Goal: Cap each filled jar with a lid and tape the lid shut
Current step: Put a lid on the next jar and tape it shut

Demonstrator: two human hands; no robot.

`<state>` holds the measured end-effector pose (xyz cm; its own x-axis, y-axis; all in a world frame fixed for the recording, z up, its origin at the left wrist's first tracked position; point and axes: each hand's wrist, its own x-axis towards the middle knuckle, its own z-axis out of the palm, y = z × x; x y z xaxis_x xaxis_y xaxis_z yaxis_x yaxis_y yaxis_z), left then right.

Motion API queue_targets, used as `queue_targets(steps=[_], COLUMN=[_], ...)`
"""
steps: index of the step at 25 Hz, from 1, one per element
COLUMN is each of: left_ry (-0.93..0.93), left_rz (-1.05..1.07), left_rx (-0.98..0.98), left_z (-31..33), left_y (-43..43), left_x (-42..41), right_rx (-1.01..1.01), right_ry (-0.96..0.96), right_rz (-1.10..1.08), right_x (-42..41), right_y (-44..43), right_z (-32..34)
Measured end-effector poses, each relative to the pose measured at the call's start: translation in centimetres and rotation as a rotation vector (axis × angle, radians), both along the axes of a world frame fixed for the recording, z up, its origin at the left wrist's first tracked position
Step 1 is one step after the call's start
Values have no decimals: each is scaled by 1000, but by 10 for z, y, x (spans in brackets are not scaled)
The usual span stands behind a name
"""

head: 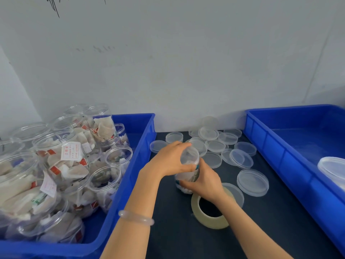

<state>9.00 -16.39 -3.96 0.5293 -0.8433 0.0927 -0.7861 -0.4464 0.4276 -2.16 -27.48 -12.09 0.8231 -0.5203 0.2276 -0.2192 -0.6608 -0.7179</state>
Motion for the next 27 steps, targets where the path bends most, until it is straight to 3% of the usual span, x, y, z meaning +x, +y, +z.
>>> queue_targets(steps=[3,7,9,11,14,16,19,22,25,27], left_ry=[-48,-209,-179,-45,344,499,444,507,495,460], left_rz=[80,278,372,402,431,400,331,56,-105,-51], left_rx=[-71,21,92,182,282,293,51,-342,-436,-464], left_z=[-6,-2,1,0,2,1,-9,-22,-30,-34], left_y=[8,-1,-4,-1,9,9,0,-2,5,2], left_x=[-12,-27,-28,-25,-16,-11,-17,-22,-16,-17], right_rx=[10,18,-52,-255,-671,-828,-696,-454,-227,-286], right_ry=[-72,-71,-89,-95,-200,-232,-162,-53,-42,-55], right_rz=[4,-56,-88,-130,-197,-194,-217,-147,-89,-103], right_x=[-10,-15,-17,-19,-20,-21,-19,-21,-22,-20], right_y=[7,14,17,17,10,9,7,5,-4,-5], right_z=[-4,-5,-2,2,-1,-4,3,10,13,18])
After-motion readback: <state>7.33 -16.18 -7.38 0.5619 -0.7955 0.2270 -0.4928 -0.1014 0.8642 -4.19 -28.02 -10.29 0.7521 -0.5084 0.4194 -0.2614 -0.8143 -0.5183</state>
